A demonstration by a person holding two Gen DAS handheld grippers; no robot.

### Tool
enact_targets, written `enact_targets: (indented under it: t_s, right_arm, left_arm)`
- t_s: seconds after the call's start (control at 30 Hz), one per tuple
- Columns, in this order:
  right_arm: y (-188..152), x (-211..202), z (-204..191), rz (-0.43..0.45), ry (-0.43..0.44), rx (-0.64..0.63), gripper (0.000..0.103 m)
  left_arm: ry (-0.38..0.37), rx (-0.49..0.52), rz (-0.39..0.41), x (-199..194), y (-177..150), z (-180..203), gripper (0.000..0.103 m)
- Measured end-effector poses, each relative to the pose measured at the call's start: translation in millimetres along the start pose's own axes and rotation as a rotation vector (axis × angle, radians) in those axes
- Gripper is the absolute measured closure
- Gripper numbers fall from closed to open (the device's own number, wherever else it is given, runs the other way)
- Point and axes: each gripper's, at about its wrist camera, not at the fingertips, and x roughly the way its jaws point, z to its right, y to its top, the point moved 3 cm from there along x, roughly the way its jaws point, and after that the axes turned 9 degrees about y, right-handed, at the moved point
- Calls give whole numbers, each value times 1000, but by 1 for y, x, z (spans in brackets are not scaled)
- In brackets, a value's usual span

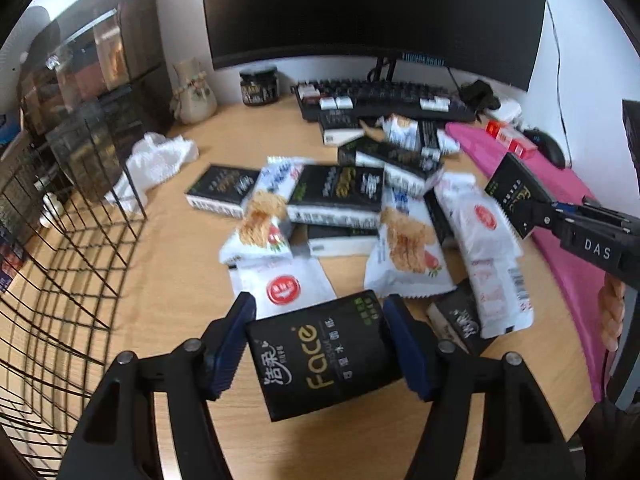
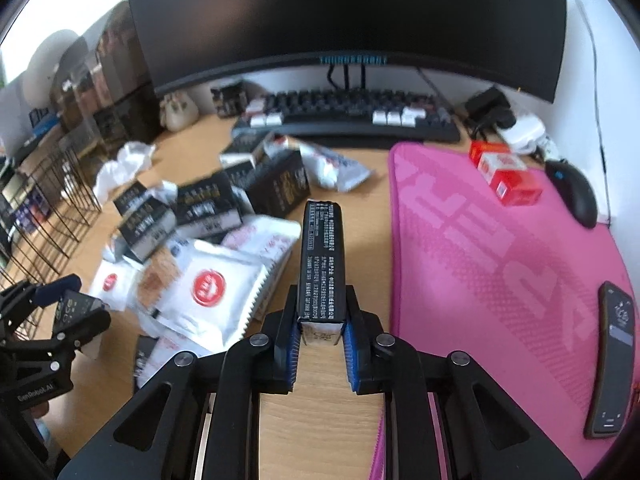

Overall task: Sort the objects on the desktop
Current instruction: 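Grasp a black Face tissue pack with the left tool while the right tool grasps a narrow black box, then carry both held items over the wire basket and open both tools, then move both open tools back over the desk items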

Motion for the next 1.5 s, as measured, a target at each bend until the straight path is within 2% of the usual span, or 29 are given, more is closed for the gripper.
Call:
enact_targets:
  t_s: [0.17,0.27,0.37,0.47,0.63,0.73,0.83,0.97,1.07,1.13,1.17,1.2,1.37,1.5]
  right_arm:
    - [12,-32,-25,70,41,-44,85]
    - [20,-44,-53,107,90,-87,85]
    - [31,-49,-95,125,169,-147,85]
    - [48,-51,-161,140,292,-252,85]
    - [72,-37,-275,129,459,-393,85]
    - [78,-15,-332,85,519,-445,85]
    - [76,6,-373,42,549,-477,85]
    - [66,20,-391,18,555,-485,85]
    - [63,24,-396,25,526,-509,83]
    - [65,20,-396,65,492,-513,69]
    - [66,17,-393,82,485,-511,54]
    - [69,15,-391,97,488,-506,45]
    - [76,-5,-370,144,477,-485,41]
    - [76,-27,-331,160,454,-468,41]
  left_arm:
    - [14,-19,115,-46,21,-14,32]
    - [38,-58,193,-80,31,-36,32]
    - [86,-119,260,-111,37,-69,32]
    - [178,-213,309,-138,39,-121,32]
    - [346,-382,297,-149,24,-212,32]
    - [398,-447,250,-138,11,-252,32]
    - [417,-483,215,-126,0,-276,32]
    - [418,-512,194,-117,-10,-291,32]
    - [429,-548,200,-118,-14,-297,30]
    - [438,-558,214,-120,-14,-300,26]
    - [440,-555,223,-122,-13,-298,22]
    - [441,-552,231,-124,-12,-296,20]
    - [420,-522,260,-132,-4,-277,19]
    - [364,-450,276,-138,6,-240,19]
